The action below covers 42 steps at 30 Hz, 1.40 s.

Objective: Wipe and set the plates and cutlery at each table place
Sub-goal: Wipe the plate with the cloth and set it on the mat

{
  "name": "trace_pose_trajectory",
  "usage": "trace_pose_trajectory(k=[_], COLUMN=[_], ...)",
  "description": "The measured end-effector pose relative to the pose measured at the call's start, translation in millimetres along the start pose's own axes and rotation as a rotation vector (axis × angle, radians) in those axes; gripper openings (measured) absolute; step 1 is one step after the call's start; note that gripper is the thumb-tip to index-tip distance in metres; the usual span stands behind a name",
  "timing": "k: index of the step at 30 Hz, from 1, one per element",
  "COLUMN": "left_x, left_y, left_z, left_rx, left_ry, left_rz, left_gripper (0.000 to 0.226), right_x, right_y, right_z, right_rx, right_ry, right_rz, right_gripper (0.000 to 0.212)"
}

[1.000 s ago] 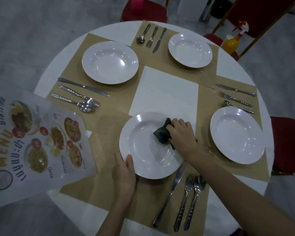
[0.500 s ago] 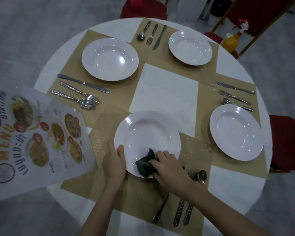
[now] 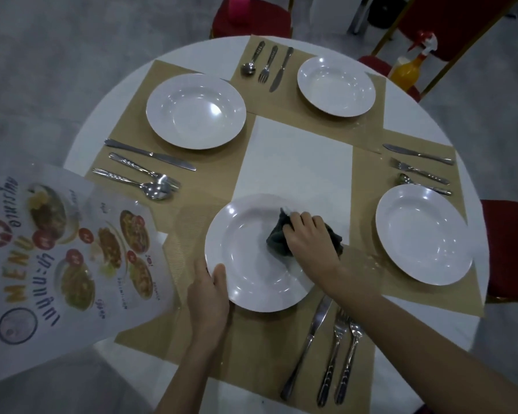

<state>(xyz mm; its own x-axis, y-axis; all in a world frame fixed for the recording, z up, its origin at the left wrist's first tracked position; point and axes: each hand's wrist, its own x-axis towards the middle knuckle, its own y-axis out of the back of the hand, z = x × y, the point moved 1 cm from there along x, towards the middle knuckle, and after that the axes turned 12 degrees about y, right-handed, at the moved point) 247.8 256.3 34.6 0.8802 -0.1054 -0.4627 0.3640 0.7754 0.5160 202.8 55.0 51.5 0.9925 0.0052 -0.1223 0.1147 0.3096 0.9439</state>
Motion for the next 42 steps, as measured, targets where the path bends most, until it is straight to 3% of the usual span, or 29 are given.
trace_pose_trajectory(k=[7,11,16,18,23,26,28,31,34,36,39,42], left_x=[8.4,8.4,17.8,20.9,11.3,1.5,-0.8,4.0,7.4,5.4,3.0,1.6], left_y=[0.1,3.4,12.5,15.0,12.5,8.4,7.5,8.8,8.2,9.9,9.5,9.4], left_z=[1.3,0.8,-3.8,-5.8,-8.6,-8.2,-6.7,-7.4,-8.5,-8.5,-9.2,-9.7], left_rx=[-0.042,-0.021,0.077,0.114,0.176,0.128,0.115,0.136,0.167,0.173,0.155,0.156], left_ry=[0.129,0.1,0.049,0.025,0.037,0.048,0.046,0.059,0.047,0.039,0.051,0.048], left_rz=[0.009,0.022,-0.037,-0.066,-0.119,-0.141,-0.134,-0.123,-0.09,-0.093,-0.11,-0.107], left_gripper=[0.023,0.021,0.022,0.022,0.011,0.027,0.033,0.026,0.022,0.023,0.023,0.02], right_x=[-10.5,-38.9,-60.0,-54.5,-3.8,28.5,37.4,24.9,-10.5,-36.9,-52.0,-33.0], right_y=[4.1,6.9,4.1,-0.1,-6.7,-4.3,0.5,5.5,2.3,-1.0,-8.5,-17.4], right_z=[-29.3,-55.7,-86.7,-77.6,-29.5,-50.1,-74.1,-92.6,-83.6,-74.8,-56.7,-21.2], right_rx=[0.066,0.141,0.417,0.444,0.298,0.415,0.509,0.606,0.572,0.517,0.385,0.274], right_ry=[-0.192,-0.193,-0.113,-0.101,-0.324,-0.365,-0.327,-0.118,0.177,0.258,0.208,0.005], right_rz=[-0.018,0.002,0.058,0.094,0.13,0.208,0.24,0.21,0.149,0.117,0.135,0.135], right_gripper=[0.023,0.025,0.031,0.03,0.02,0.015,0.015,0.017,0.025,0.031,0.035,0.033])
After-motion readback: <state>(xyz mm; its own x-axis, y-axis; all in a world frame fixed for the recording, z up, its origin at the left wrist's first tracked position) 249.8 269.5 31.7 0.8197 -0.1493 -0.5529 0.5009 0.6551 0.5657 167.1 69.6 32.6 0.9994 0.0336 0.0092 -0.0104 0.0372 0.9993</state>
